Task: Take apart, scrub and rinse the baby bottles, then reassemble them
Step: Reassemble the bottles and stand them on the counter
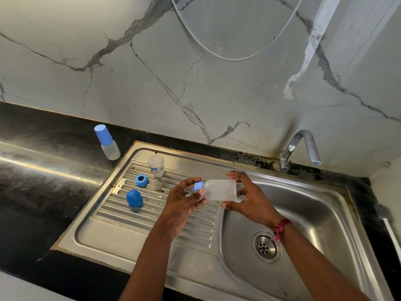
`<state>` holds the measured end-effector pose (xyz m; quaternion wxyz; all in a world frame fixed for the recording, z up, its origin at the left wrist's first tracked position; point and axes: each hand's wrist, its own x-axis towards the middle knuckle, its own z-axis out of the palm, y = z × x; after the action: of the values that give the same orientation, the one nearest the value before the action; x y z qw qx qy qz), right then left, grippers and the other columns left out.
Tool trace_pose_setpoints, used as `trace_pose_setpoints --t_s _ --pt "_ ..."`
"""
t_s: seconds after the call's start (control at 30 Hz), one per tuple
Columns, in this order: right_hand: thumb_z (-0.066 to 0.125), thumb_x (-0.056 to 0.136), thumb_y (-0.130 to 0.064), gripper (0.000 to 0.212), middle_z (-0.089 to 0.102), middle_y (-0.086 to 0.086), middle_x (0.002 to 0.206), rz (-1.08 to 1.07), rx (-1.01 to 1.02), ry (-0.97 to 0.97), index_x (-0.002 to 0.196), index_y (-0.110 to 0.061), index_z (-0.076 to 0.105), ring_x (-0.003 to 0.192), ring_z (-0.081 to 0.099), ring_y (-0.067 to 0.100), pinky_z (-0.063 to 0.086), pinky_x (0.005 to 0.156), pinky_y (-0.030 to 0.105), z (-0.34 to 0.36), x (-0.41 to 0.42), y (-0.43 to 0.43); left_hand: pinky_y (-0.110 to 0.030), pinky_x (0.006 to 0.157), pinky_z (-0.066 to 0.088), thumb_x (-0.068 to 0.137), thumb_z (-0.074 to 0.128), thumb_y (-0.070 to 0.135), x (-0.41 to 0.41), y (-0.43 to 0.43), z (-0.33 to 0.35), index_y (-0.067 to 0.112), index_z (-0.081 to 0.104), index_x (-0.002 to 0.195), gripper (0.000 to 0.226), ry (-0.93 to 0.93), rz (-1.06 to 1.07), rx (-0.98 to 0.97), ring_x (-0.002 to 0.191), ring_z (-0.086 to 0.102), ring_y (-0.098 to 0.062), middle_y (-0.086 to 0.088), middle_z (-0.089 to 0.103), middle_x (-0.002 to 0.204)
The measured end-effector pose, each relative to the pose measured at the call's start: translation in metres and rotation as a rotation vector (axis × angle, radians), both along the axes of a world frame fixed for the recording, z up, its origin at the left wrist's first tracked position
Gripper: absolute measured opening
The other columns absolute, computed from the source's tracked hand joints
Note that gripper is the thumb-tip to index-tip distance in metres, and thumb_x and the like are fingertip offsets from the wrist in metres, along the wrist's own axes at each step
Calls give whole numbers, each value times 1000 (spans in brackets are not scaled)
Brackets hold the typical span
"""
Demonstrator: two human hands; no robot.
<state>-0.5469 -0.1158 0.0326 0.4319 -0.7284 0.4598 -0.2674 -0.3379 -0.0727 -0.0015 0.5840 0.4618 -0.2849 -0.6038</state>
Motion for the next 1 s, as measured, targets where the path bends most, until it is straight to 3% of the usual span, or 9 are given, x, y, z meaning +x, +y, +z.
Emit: trace_pose_setpoints --t_s 0.1,0.27,0.4,0.53,0.63,0.7,0.77,0.87,1.0 --pt "87 70 -10 64 53 -15 127 -2 -47 -46 118 -36 54 101 60 9 55 71 19 -2 0 -2 -31 72 61 68 77 11 0 1 0 8 66 116 49 -8 -9 -6 110 67 -34 -17 59 131" --pt "90 69 -23 54 64 -11 110 -60 1 -46 112 -38 61 87 64 10 58 71 24 -5 -3 -4 -35 74 61 67 79 9 5 1 1 8 67 114 49 -23 -25 -36 109 68 -34 -16 59 130" --pt "79 78 -34 34 73 6 94 -94 190 -157 106 -20 67 77 71 22 61 69 38 -4 -1 -5 -34 79 60 72 79 2 8 0 1 11 66 116 46 -142 -54 -81 111 67 -31 -9 65 125" --pt "68 78 -51 51 71 21 75 -116 361 -207 96 -4 68 59 67 30 59 59 37 2 3 -3 -29 80 58 79 75 -7 9 0 1 12 66 116 43 -228 -55 -128 108 67 -25 -5 68 118" --pt "65 81 -55 50 69 25 73 -108 433 -216 85 -5 68 56 65 31 57 56 35 5 5 -1 -27 80 58 79 73 -9 10 1 2 13 66 114 42 -214 -49 -145 105 68 -22 -4 69 116" --pt "64 80 -58 51 71 24 76 -95 452 -197 89 -7 68 59 67 32 60 60 39 5 5 0 -26 78 57 79 73 -10 11 2 1 13 66 113 41 -213 -42 -146 104 68 -20 -4 70 114" --pt "65 79 -57 54 73 19 87 -84 420 -169 110 -13 65 69 71 29 61 65 43 4 7 0 -25 77 57 80 73 -8 13 2 1 15 67 114 41 -215 -23 -124 104 68 -21 -4 69 116" --pt "81 73 -41 77 59 -4 122 -27 240 -121 139 -36 43 97 68 16 58 69 25 -2 8 1 -29 78 59 80 74 -4 15 2 0 18 69 113 40 -200 0 -76 106 68 -26 -4 67 121" --pt "92 64 -17 76 53 -15 130 78 -121 -70 123 -43 53 113 56 7 55 73 18 -13 10 0 -29 77 60 79 74 -1 22 7 0 17 69 111 37 -206 -19 -67 107 68 -28 -1 68 117"
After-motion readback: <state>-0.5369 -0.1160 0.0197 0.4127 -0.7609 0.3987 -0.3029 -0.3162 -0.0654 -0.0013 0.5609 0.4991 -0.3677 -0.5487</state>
